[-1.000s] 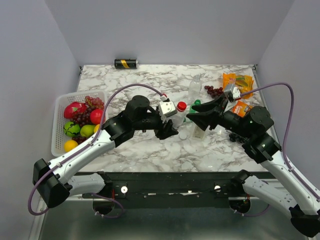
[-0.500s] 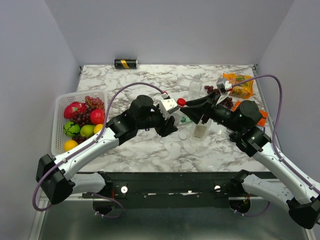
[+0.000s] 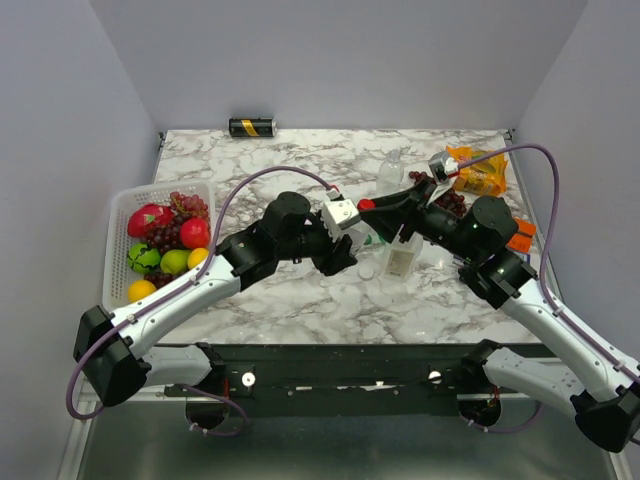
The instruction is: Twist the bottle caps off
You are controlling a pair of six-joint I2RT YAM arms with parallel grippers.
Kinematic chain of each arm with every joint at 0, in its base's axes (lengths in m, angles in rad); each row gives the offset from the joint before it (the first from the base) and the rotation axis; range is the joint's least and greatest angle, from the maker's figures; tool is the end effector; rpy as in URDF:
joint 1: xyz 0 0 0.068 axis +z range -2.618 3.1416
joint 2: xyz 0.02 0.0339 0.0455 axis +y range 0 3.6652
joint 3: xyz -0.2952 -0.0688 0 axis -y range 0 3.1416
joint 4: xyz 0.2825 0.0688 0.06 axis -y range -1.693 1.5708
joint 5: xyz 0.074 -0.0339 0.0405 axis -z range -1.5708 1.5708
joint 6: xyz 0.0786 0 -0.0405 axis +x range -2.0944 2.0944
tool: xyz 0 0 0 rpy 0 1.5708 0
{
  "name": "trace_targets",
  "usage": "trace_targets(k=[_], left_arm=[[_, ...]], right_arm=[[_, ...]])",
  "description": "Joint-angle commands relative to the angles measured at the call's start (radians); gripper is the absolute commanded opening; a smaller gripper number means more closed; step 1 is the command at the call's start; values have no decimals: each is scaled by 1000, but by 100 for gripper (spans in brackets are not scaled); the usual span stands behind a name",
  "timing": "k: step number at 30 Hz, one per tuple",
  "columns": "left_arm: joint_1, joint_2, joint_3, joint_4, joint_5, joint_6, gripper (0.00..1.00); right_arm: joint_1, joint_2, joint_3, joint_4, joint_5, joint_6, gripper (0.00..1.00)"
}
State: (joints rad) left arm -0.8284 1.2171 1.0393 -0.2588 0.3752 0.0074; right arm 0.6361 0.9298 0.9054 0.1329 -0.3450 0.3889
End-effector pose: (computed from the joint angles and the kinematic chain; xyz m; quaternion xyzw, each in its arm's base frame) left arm 0.2085 -0.2698 0.3373 0.4279 0.7167 -0.3549 0.4211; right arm 0.2050 0.1844 0.4192 -0.2079 0.6370 0.4595 0.5829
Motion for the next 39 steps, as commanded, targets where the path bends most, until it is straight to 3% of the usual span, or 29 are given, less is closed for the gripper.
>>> trace_targets(k=[1, 14, 20, 25, 27, 32, 35, 39], left_arm=[[-11, 7, 11, 15, -19, 5, 31], [-17, 15, 13, 12, -12, 9, 30], [-18, 12, 10, 15, 39, 20, 30], [-17, -2, 10, 21, 200, 43, 30], [-18, -13, 11, 23, 279, 62, 30], [-17, -28, -5, 76, 658, 66, 31], [-18, -11, -5, 118, 792, 20, 31], [-17, -1, -7, 135, 817, 6, 31]], right_arm=[[10, 7, 33, 28, 9, 7, 54], [10, 43, 27, 65, -60, 25, 49], [8, 53, 21, 93, -123, 25, 27], [-22, 34, 33, 65, -262, -48, 22], [-79, 29, 39, 63, -415, -42, 22], [-171, 11, 41, 68, -745, -31, 22], [-171, -12, 29, 76, -843, -44, 22], [-173, -42, 10, 105, -867, -35, 22]])
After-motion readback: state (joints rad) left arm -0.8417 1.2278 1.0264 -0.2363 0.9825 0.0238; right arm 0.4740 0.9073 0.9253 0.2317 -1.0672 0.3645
